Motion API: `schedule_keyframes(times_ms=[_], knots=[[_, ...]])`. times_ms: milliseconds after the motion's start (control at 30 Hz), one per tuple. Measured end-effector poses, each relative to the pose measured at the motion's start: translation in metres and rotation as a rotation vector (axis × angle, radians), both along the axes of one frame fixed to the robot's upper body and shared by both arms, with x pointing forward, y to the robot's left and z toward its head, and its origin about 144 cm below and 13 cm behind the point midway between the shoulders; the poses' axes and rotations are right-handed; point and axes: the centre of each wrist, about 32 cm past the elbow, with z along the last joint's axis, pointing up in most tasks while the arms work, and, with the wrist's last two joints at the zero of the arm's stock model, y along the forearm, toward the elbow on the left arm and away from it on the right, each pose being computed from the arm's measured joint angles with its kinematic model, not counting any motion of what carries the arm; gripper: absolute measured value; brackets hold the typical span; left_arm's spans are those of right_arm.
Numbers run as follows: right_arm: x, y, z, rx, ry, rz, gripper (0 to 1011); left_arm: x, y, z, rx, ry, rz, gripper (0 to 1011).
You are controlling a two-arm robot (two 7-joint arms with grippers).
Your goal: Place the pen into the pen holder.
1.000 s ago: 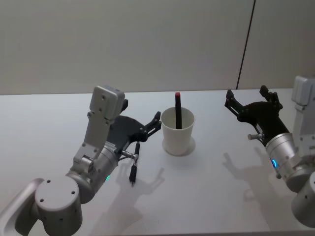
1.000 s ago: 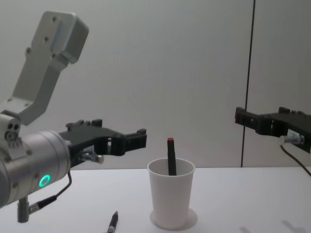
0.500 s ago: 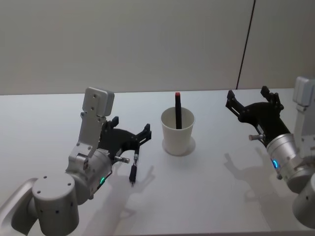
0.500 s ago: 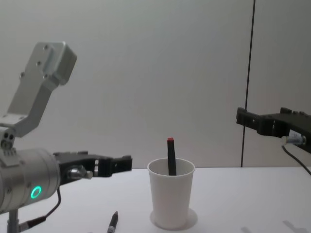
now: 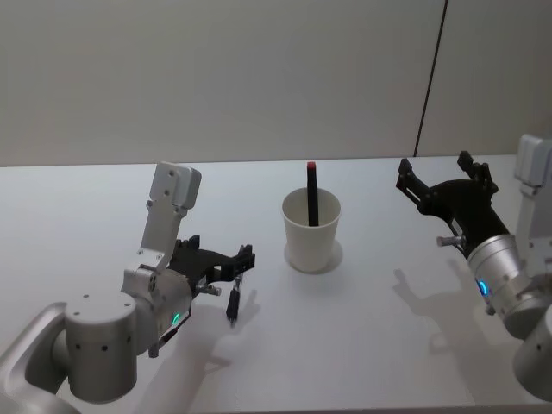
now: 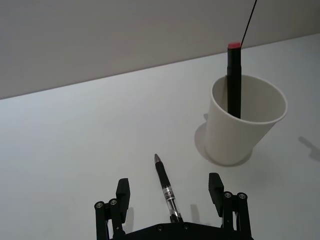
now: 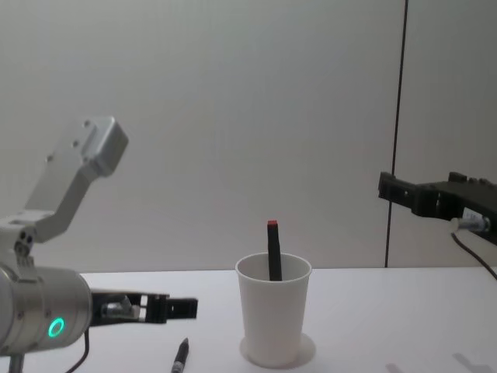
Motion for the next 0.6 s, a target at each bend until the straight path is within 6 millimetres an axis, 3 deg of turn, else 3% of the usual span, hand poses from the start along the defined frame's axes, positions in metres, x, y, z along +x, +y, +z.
schedule_keyframes(times_ms=[600], knots=[[0.0,0.0,0.0,0.0,0.0,0.0,1002,0.023,-0.001,-0.016,0.052,0.145,-0.018,1003]])
